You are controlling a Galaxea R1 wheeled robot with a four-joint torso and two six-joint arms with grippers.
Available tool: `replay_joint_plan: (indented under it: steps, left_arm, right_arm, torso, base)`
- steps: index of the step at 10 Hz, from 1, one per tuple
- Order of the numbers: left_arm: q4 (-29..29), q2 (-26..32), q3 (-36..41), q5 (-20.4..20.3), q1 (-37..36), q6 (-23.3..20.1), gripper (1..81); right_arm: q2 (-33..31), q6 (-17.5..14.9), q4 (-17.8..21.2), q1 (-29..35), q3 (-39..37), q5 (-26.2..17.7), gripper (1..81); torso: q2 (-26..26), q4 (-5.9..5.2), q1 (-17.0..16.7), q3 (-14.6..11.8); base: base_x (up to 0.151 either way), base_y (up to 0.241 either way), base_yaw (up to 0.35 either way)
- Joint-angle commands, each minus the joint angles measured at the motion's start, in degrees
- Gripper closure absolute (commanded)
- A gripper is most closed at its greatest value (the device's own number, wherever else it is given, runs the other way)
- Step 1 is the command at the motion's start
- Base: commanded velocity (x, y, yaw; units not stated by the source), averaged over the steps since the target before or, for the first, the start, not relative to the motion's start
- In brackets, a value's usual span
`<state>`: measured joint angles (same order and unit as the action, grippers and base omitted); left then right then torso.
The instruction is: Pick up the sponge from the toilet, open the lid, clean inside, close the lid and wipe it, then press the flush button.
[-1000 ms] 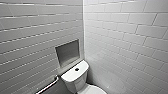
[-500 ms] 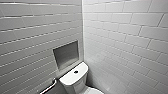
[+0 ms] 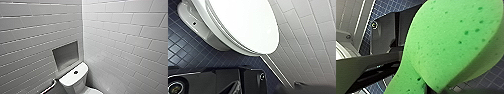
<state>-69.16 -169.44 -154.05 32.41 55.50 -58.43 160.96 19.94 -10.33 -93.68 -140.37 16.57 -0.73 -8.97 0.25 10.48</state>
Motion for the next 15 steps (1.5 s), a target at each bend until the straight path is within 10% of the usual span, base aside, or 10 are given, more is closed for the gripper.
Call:
replay_joint_plan:
  steps: [1,15]
  left_arm:
    - [-4.2,1.5,0.2,10.4,-9.0,-0.4,1.0]
    - [-4.4,1.3,0.2,23.6,-34.4,3.8,1.0]
  right_arm:
    - [-0.7,-0.1,-1.0,0.4,0.4,-2.7,81.1]
    - [0.0,-0.3,-1.8,0.0,0.3,-2.6,81.1]
  torso:
    - [0.0,0.0,0.0,0.0]
    - [0.0,0.0,0.0,0.1]
  base:
    - [0.0,0.0,0.0]
    - [0.0,0.0,0.0]
